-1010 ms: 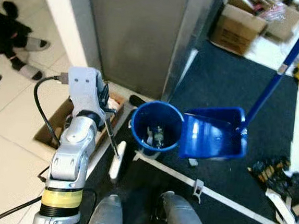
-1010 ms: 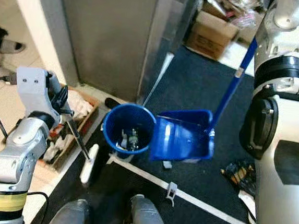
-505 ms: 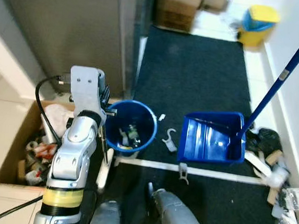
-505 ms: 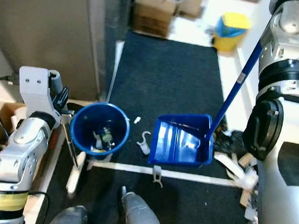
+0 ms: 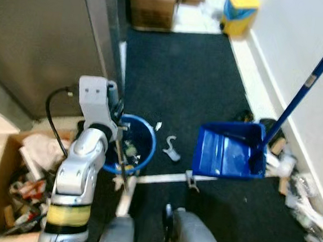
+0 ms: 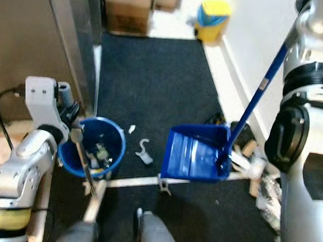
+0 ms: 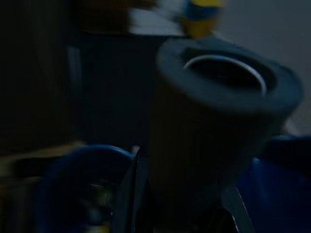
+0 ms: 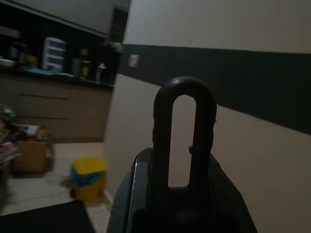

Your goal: Sweep floor

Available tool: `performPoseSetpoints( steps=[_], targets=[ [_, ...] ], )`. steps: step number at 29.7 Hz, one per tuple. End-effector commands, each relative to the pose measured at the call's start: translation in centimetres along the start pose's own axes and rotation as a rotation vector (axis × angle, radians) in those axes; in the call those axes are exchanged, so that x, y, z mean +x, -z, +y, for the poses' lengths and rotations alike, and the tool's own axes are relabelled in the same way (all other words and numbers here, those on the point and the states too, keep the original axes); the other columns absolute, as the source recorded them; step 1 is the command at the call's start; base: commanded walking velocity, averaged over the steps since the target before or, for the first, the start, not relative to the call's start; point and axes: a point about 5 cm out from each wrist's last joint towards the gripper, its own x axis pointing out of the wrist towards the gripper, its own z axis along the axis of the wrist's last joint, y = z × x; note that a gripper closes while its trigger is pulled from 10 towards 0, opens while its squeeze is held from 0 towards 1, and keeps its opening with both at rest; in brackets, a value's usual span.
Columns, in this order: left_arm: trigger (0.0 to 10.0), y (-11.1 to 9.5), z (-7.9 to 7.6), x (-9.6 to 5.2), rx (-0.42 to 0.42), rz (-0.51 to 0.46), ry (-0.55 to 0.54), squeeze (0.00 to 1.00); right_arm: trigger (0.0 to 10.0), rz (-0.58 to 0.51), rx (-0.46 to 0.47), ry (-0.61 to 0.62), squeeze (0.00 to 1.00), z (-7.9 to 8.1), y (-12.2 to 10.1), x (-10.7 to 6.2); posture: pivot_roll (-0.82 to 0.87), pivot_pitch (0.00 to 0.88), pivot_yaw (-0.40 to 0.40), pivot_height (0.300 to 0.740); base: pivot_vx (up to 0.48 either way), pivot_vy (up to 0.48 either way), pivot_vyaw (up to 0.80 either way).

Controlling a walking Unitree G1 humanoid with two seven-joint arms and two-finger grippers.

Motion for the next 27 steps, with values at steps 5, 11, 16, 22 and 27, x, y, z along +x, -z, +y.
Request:
performPoseSetpoints(
  steps=[5, 11, 16, 22, 27],
  targets=[
    [10.0, -0.8, -2.4, -0.2, 0.005, -0.046, 0.12, 0.0, 10.0, -0.015, -0.007, 0.011, 0.0, -0.4, -0.4, 0.1, 0.14, 0.047, -0.093, 0.74, 0.0, 0.0, -0.8],
    [10.0, -2.2, -1.6, 0.6, 0.136, -0.132, 0.018, 0.0, 10.0, -0.011, -0.003, 0.008, 0.0, -0.2, -0.2, 0.0, 0.14, 0.048, -0.09, 0.74, 0.0, 0.0, -0.74],
    [10.0, -3.5, -0.2, 0.8, 0.204, -0.168, -0.036, 0.0, 10.0, 0.0, 0.003, 0.005, 0.0, -0.1, 0.3, -0.1, 0.14, 0.048, -0.084, 0.74, 0.0, 0.0, -0.08],
    [10.0, -4.2, 1.2, 1.0, 0.24, -0.196, -0.108, 0.0, 10.0, 0.03, 0.034, -0.008, 0.0, 0.2, 1.3, -0.4, 0.14, 0.047, -0.08, 0.74, 0.0, 0.0, 0.0],
    [10.0, -4.7, 2.8, 1.0, 0.299, -0.231, -0.205, 0.0, 10.0, 0.121, 0.084, -0.052, 0.0, 1.6, 4.5, -1.8, 0.14, 0.049, -0.078, 0.74, 0.0, 0.0, 0.0]
  ],
)
